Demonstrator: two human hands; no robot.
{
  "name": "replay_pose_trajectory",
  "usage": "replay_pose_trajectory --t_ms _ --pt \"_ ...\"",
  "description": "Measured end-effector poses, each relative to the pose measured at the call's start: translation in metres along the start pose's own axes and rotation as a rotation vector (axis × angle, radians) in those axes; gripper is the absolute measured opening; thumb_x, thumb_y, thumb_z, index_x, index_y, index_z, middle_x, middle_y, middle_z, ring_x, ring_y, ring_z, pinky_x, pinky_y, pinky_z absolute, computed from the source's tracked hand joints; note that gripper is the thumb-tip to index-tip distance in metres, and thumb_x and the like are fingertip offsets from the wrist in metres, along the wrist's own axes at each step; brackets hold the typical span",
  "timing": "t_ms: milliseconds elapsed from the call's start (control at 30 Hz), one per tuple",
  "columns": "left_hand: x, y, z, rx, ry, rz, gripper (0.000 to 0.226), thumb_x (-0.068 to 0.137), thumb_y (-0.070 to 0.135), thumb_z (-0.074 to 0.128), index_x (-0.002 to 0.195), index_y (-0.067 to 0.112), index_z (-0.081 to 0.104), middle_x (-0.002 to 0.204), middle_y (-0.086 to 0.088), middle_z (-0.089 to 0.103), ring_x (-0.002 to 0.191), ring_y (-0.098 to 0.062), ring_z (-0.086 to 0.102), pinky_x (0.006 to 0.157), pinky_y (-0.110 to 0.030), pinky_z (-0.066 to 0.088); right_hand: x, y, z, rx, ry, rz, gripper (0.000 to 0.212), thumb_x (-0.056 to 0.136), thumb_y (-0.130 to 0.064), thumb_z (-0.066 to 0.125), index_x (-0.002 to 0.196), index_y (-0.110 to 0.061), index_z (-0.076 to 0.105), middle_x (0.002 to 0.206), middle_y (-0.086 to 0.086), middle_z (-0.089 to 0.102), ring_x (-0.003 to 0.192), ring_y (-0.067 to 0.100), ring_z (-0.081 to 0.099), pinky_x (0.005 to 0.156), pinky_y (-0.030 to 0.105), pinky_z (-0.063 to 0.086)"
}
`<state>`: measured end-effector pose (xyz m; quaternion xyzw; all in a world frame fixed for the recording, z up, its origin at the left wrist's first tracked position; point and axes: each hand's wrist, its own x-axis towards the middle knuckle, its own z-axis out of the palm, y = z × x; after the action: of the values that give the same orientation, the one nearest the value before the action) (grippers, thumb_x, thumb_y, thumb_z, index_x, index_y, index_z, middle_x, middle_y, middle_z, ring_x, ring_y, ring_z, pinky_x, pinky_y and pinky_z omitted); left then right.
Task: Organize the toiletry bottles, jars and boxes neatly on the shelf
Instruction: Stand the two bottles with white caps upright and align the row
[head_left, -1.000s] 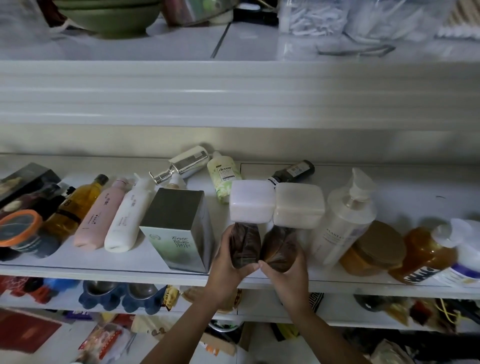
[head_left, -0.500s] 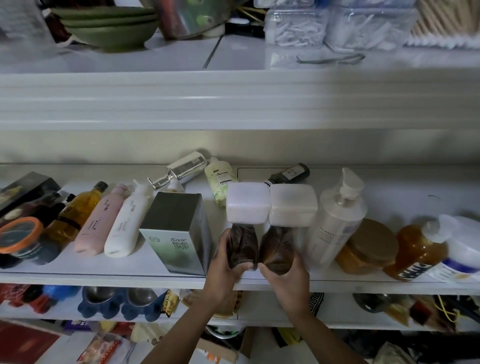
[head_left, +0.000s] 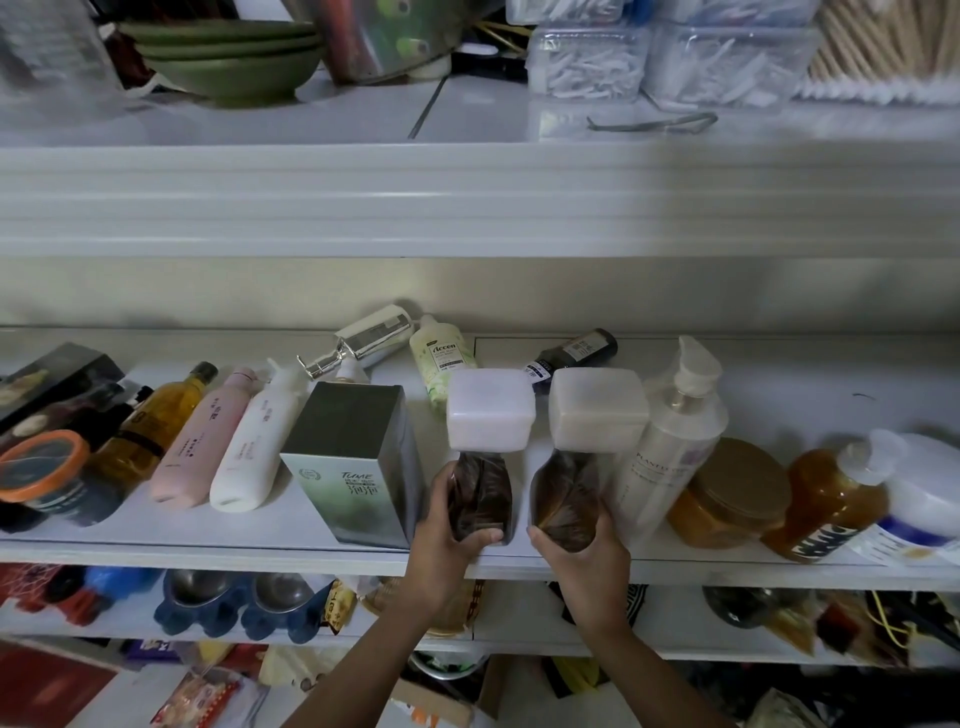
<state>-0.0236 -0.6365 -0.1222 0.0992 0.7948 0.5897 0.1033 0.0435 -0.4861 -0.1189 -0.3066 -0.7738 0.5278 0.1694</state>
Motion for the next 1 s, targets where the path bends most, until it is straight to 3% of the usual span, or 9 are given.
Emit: replay_pose_trajectory --t_ms 167,333,500,567,700,900,1000 --pt "0.0 0.003 0.002 0.033 0.016 0.027 0.086 0.072 0.012 0.079 0.124 0.056 0.027 0.128 0.013 0.051 0.121 -0.006 0.049 0.101 -0.029 0.045 0.0 0.003 0.003 0.001 0.005 0.011 0.078 0.063 -0.032 0.084 0.131 -0.018 0.05 0.116 -0.003 0.065 0.108 0.015 0.06 0.096 0.027 0.046" --pt "0.001 0.001 0.005 0.072 0.017 0.044 0.085 0.072 0.017 0.079 0.128 0.054 0.026 0.128 0.012 0.052 0.119 -0.008 0.051 0.099 -0.034 0.047 0.001 0.004 0.004 -0.016 0.012 -0.008 0.077 0.063 -0.032 0.084 0.13 -0.016 0.05 0.114 -0.001 0.065 0.105 0.014 0.061 0.093 0.025 0.047" --pt "0.003 0.004 0.011 0.072 0.003 0.062 0.083 0.073 0.011 0.078 0.129 0.045 0.027 0.114 0.027 0.052 0.106 0.01 0.054 0.086 -0.007 0.044 0.001 0.007 0.006 -0.045 0.037 -0.023 0.077 0.061 -0.034 0.084 0.129 -0.017 0.051 0.111 -0.001 0.066 0.104 0.017 0.062 0.093 0.032 0.05" --pt "0.003 0.003 0.013 0.062 0.008 0.064 0.084 0.072 0.011 0.079 0.131 0.041 0.028 0.114 0.028 0.051 0.104 0.017 0.052 0.083 -0.003 0.043 0.001 0.007 0.007 -0.058 0.051 -0.026 0.078 0.061 -0.036 0.084 0.129 -0.016 0.051 0.113 0.001 0.066 0.105 0.018 0.062 0.093 0.033 0.051" --pt "0.003 0.001 0.015 0.068 0.011 0.058 0.085 0.073 0.012 0.079 0.133 0.042 0.027 0.116 0.024 0.053 0.105 0.021 0.05 0.084 -0.003 0.043 0.001 0.007 0.007 -0.074 0.047 -0.038 0.081 0.061 -0.037 0.084 0.131 -0.015 0.05 0.117 0.002 0.065 0.109 0.02 0.06 0.094 0.033 0.049" --pt "0.002 0.0 0.013 0.099 -0.001 0.066 0.089 0.073 0.022 0.079 0.141 0.037 0.024 0.13 0.011 0.053 0.119 -0.002 0.051 0.097 -0.025 0.048 0.001 0.012 0.007 -0.076 0.017 -0.041 0.084 0.061 -0.044 0.081 0.134 -0.019 0.046 0.121 -0.001 0.063 0.113 0.019 0.058 0.097 0.035 0.049" --pt "-0.003 0.0 0.011 0.131 -0.028 0.092 0.09 0.078 0.026 0.075 0.146 0.036 0.016 0.138 0.014 0.046 0.123 0.007 0.044 0.099 -0.015 0.041 0.004 0.015 0.008 -0.073 0.01 -0.044 0.083 0.064 -0.042 0.081 0.135 -0.019 0.044 0.124 0.001 0.06 0.114 0.02 0.056 0.098 0.038 0.047"
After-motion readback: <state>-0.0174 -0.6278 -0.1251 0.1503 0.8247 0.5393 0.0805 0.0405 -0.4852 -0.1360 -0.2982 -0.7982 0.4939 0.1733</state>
